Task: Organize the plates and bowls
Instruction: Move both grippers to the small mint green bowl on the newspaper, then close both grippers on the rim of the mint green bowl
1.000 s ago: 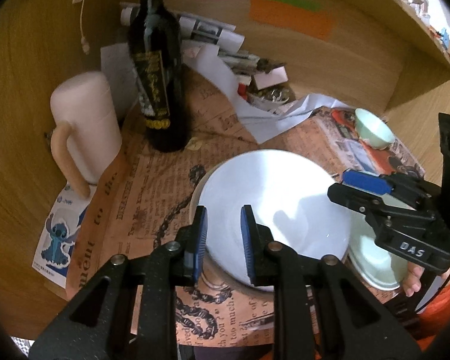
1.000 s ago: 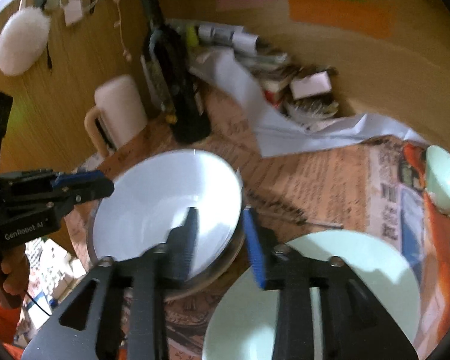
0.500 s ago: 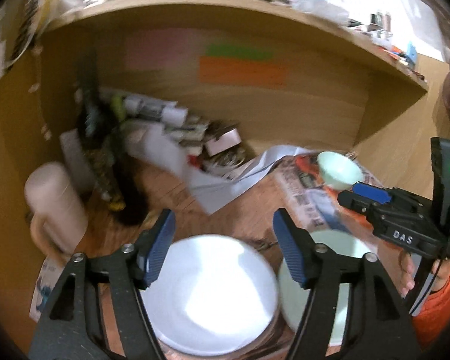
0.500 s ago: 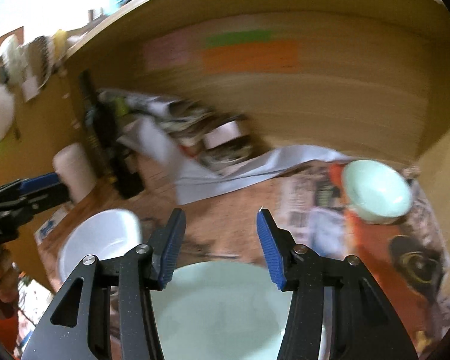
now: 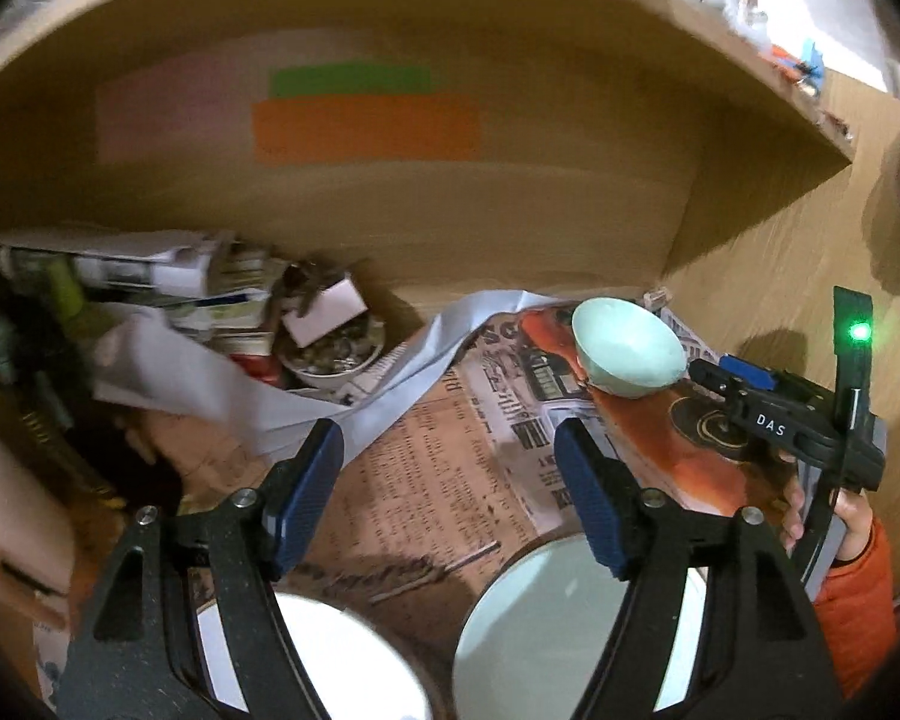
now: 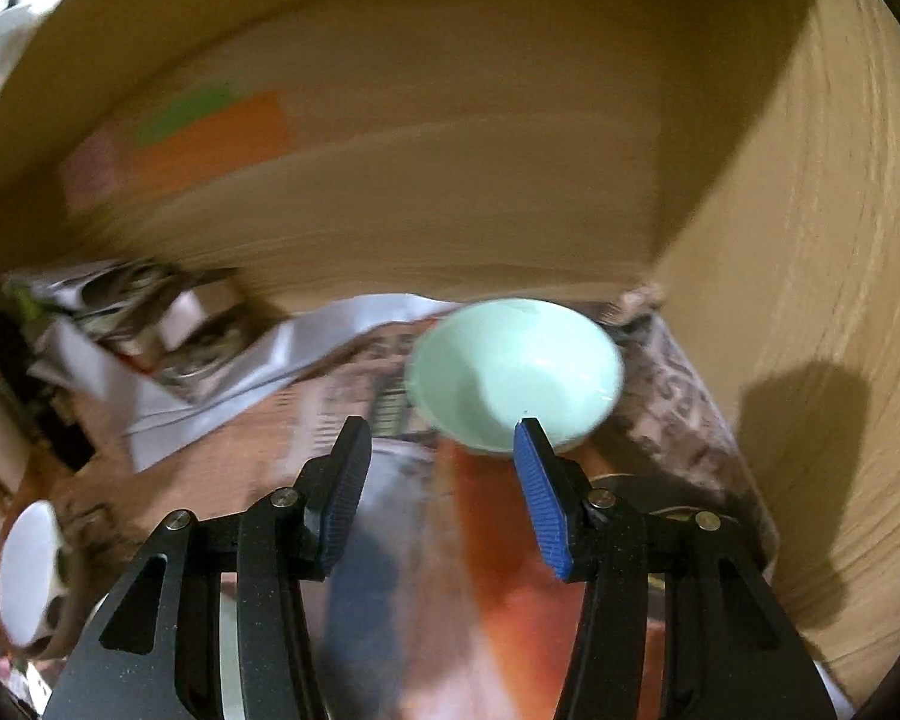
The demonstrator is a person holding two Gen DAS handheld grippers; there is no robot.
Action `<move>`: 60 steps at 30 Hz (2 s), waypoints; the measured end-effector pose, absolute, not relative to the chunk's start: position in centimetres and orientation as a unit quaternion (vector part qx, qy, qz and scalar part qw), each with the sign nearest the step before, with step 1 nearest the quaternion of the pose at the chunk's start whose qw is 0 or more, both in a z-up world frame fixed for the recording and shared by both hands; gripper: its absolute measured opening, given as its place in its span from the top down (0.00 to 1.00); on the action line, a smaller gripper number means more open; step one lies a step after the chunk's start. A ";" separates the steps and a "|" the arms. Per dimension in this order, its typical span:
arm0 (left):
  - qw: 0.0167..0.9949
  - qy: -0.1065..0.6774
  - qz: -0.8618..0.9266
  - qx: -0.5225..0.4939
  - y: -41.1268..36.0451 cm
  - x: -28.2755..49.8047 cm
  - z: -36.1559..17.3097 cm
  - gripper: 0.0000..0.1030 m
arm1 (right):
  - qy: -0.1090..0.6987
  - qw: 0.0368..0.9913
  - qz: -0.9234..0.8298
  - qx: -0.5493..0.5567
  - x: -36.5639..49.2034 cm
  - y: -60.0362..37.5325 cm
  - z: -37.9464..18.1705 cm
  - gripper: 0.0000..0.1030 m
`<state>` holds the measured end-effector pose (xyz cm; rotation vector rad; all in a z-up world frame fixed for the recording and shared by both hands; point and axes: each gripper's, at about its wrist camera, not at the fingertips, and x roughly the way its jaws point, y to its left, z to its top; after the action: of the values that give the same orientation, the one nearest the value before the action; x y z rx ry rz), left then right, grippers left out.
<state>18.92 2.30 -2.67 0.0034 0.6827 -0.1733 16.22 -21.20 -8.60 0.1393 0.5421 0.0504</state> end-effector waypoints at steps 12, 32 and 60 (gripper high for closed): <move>0.907 0.409 -0.098 0.021 -1.6 27.1 -6.2 0.29 | 0.325 0.940 -0.038 0.097 21.2 -26.2 -11.6 0.55; 0.877 0.461 -0.097 0.093 -9.4 34.8 -10.6 0.29 | 0.361 0.926 0.011 0.112 23.5 -27.1 -13.7 0.74; 0.845 0.513 -0.113 0.102 -10.9 37.8 -14.9 0.86 | 0.361 0.924 0.099 0.073 22.8 -22.1 -14.1 0.72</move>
<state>37.78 -10.94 -14.91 0.2149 1.0817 -0.2394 22.84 -22.08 -14.12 0.1503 0.7415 0.2036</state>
